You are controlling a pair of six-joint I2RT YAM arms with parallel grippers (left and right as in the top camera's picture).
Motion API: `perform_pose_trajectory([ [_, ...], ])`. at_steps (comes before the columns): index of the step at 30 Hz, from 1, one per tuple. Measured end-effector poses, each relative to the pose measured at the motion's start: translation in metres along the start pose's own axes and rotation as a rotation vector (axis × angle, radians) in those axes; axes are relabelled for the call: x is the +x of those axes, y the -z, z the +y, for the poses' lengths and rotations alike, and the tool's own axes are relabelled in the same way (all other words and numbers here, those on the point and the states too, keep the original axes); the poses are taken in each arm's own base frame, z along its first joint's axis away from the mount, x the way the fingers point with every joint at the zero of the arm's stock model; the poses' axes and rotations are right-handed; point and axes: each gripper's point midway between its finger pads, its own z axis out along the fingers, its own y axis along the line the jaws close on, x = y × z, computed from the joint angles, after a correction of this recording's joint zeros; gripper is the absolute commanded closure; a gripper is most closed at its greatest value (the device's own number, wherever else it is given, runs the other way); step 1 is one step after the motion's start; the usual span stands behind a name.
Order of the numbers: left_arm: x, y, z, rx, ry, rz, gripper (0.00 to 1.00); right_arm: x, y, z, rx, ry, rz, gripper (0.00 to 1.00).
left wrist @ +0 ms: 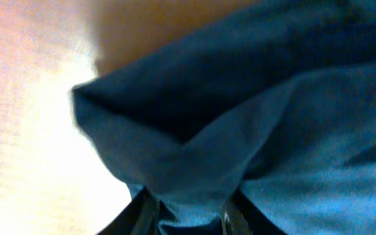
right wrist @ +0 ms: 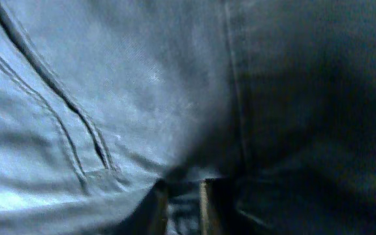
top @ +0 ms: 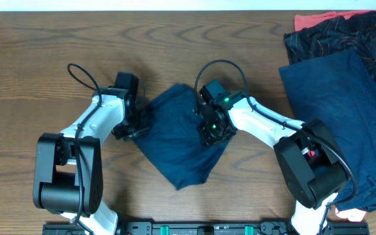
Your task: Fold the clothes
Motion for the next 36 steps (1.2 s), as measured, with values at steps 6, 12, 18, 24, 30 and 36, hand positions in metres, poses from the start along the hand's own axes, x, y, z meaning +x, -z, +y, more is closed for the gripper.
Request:
perform_pose_trajectory([
  [6, 0.042, 0.002, -0.002, 0.043, 0.022, 0.185, 0.54, -0.053, 0.016, -0.034, 0.157, -0.015, -0.154, 0.6],
  [12, 0.023, 0.026, -0.023, 0.164, -0.025, 0.052, 0.02, -0.066, 0.052, -0.062, 0.29, -0.076, -0.128, 0.53],
  [18, -0.039, 0.074, -0.057, 0.31, -0.147, -0.307, 0.02, -0.086, 0.103, -0.055, 0.323, -0.075, -0.22, 0.45],
  [24, -0.055, 0.055, -0.064, 0.314, -0.186, -0.322, 0.02, -0.081, 0.149, -0.042, 0.322, -0.07, -0.304, 0.42],
  [30, -0.044, 0.009, -0.07, 0.348, -0.186, -0.161, 0.02, -0.074, 0.167, -0.038, 0.323, -0.07, -0.323, 0.42],
  [36, -0.037, 0.008, -0.093, 0.452, -0.217, -0.102, 0.37, -0.072, 0.166, -0.039, 0.326, -0.071, -0.314, 0.43],
])
